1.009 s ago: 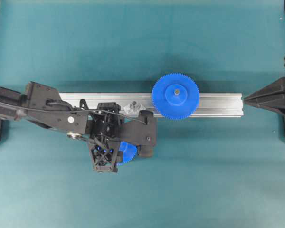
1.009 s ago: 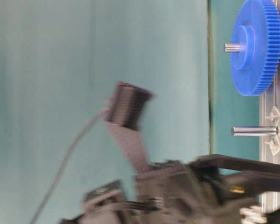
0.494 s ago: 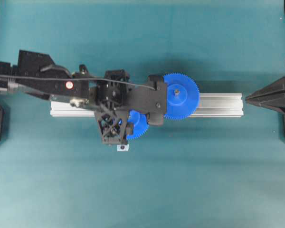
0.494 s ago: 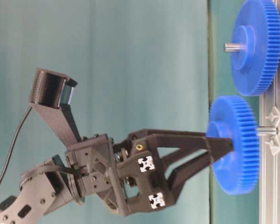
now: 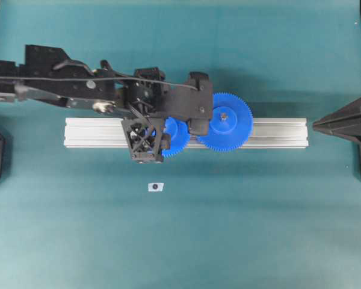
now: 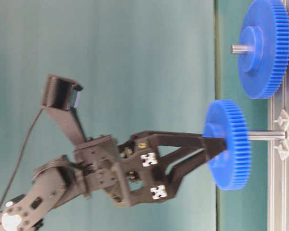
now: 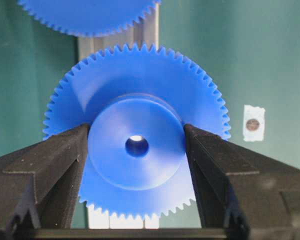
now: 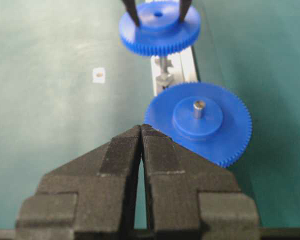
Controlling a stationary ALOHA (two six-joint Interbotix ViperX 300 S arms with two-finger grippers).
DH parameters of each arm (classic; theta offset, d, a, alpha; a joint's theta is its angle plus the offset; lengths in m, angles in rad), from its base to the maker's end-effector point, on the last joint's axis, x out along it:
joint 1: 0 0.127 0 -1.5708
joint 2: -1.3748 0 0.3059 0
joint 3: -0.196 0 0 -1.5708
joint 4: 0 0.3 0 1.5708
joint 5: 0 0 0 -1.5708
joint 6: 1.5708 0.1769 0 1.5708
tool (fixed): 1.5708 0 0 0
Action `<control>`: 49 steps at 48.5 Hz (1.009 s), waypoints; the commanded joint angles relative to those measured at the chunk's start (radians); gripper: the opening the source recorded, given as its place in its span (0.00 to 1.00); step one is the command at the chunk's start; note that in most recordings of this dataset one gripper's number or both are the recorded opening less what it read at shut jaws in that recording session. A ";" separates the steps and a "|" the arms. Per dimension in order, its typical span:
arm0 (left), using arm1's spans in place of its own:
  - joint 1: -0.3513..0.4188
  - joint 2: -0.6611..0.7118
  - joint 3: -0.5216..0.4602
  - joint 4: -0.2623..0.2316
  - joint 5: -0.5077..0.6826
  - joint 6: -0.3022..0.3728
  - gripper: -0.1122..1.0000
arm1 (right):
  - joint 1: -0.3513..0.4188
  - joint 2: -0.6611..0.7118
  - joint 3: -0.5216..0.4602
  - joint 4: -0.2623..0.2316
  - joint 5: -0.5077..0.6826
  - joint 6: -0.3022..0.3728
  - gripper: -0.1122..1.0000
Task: Find the location of the shaft and insert the small gear.
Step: 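Carry the gear toward the empty shaft beside the large gear, then align the gear's bore with the shaft and push it on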
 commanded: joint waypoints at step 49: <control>0.011 0.029 -0.038 0.005 0.071 0.002 0.69 | -0.021 -0.011 0.005 0.003 -0.005 0.009 0.18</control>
